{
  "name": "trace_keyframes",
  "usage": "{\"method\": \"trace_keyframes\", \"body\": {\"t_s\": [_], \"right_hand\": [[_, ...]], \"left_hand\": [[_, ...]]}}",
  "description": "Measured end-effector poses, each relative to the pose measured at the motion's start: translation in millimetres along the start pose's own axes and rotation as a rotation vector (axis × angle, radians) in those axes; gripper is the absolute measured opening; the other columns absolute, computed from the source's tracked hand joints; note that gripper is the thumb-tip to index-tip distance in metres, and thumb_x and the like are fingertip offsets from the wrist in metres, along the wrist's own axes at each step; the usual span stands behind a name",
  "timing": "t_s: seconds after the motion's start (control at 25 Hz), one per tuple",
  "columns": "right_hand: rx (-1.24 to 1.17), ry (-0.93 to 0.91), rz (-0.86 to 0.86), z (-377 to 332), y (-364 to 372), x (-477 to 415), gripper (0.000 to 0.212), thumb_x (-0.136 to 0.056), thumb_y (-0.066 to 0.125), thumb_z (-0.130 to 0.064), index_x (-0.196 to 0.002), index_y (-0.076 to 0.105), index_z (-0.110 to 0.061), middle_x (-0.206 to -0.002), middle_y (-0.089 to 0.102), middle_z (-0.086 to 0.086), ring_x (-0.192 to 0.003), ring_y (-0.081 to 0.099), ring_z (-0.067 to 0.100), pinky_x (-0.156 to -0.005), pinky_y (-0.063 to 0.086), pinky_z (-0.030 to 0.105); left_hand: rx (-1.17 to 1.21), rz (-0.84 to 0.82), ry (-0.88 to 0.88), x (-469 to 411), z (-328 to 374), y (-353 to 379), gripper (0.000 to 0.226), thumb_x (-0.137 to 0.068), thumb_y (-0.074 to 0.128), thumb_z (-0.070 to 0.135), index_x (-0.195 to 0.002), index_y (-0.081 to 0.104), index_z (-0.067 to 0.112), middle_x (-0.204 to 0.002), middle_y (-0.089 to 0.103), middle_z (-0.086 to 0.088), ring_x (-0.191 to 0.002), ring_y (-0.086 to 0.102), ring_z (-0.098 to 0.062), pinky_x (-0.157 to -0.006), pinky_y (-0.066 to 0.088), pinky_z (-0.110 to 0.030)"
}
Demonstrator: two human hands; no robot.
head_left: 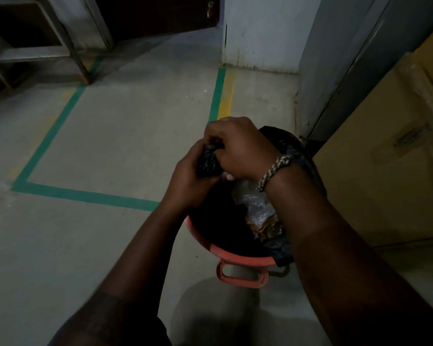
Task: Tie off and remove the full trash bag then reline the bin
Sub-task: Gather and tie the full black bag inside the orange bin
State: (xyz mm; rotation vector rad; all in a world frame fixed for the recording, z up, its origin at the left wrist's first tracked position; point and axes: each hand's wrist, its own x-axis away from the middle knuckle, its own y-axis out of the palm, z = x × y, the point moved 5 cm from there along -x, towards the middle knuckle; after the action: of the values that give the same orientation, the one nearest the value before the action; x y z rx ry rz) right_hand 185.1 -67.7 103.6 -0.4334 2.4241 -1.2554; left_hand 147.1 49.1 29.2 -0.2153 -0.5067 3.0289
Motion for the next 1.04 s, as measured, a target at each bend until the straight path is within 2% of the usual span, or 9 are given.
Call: {"method": "trace_keyframes", "body": {"t_s": [0.16,0.24,0.32,0.48,0.64,0.76,0.84,0.92,1.04], "right_hand": [[-0.387,0.124,-0.034,17,-3,9,0.043,-0.074,0.071,0.004,-0.107,0.067,-0.023,-0.098,0.071,-0.003,-0.078,0.07,0.011,-0.072,0.059,0.025],[-0.215,0.115,-0.127,35,-4,12,0.061,-0.07,0.076,0.0,-0.122,0.067,-0.03,-0.122,0.067,-0.01,-0.103,0.064,0.005,-0.09,0.049,0.016],[0.061,0.1,-0.247,52,2,16,0.06,-0.067,0.08,-0.009,-0.121,0.07,-0.032,-0.126,0.067,-0.01,-0.114,0.06,0.007,-0.098,0.045,0.02],[0.095,0.272,-0.054,69,-8,31,0.02,-0.076,0.077,-0.015,-0.091,0.075,-0.027,-0.094,0.075,0.0,-0.092,0.07,0.021,-0.084,0.055,0.03],[-0.007,0.128,0.121,33,-19,30,0.026,-0.071,0.064,-0.003,-0.085,0.073,-0.024,-0.083,0.071,-0.001,-0.08,0.067,0.019,-0.075,0.057,0.031],[-0.059,0.002,0.038,11,-10,29,0.029,-0.066,0.067,0.002,-0.085,0.07,-0.02,-0.082,0.066,-0.002,-0.077,0.062,0.016,-0.073,0.055,0.031],[-0.145,0.061,0.006,20,-10,32,0.035,-0.067,0.072,-0.001,-0.094,0.07,-0.023,-0.081,0.063,-0.009,-0.076,0.059,0.013,-0.07,0.051,0.027],[-0.003,0.114,-0.089,39,-10,36,0.039,-0.07,0.078,-0.014,-0.106,0.07,-0.027,-0.085,0.057,-0.015,-0.088,0.057,0.016,-0.076,0.044,0.027],[0.261,0.199,-0.219,63,-15,47,0.032,-0.075,0.08,-0.033,-0.104,0.067,-0.029,-0.109,0.056,-0.003,-0.111,0.05,0.025,-0.089,0.042,0.032]], "left_hand": [[-0.084,0.148,0.011,1,0,-11,0.028,-0.076,0.073,0.036,-0.102,0.067,0.028,-0.095,0.072,0.006,-0.088,0.069,-0.009,-0.078,0.056,-0.033],[-0.118,0.194,0.035,0,0,-16,0.02,-0.082,0.071,0.033,-0.1,0.064,0.025,-0.096,0.068,0.005,-0.09,0.067,-0.014,-0.08,0.055,-0.04],[-0.084,0.202,0.008,1,-1,-16,0.023,-0.086,0.068,0.029,-0.107,0.062,0.023,-0.101,0.069,0.009,-0.093,0.067,-0.006,-0.08,0.054,-0.032],[-0.098,0.183,-0.025,4,-4,-13,0.031,-0.089,0.068,0.01,-0.112,0.054,0.025,-0.096,0.066,0.03,-0.085,0.061,0.011,-0.07,0.046,-0.018],[-0.076,-0.045,0.14,0,7,8,0.068,-0.079,0.083,0.034,-0.139,0.052,0.024,-0.13,0.062,0.015,-0.122,0.058,-0.005,-0.1,0.045,-0.021],[-0.177,0.028,0.184,4,14,14,0.045,-0.077,0.069,0.037,-0.119,0.068,0.02,-0.098,0.062,0.018,-0.096,0.056,0.001,-0.081,0.039,-0.007],[-0.21,0.123,0.159,4,14,6,0.025,-0.075,0.06,0.035,-0.099,0.066,0.031,-0.082,0.053,0.013,-0.082,0.054,-0.004,-0.068,0.036,-0.011],[-0.223,0.158,0.145,2,10,0,0.019,-0.075,0.065,0.023,-0.092,0.061,0.03,-0.087,0.055,0.006,-0.084,0.056,-0.011,-0.07,0.038,-0.014],[-0.207,0.154,0.137,1,9,1,0.027,-0.074,0.071,0.007,-0.098,0.066,0.019,-0.097,0.065,0.005,-0.093,0.063,-0.012,-0.08,0.047,-0.022]]}}
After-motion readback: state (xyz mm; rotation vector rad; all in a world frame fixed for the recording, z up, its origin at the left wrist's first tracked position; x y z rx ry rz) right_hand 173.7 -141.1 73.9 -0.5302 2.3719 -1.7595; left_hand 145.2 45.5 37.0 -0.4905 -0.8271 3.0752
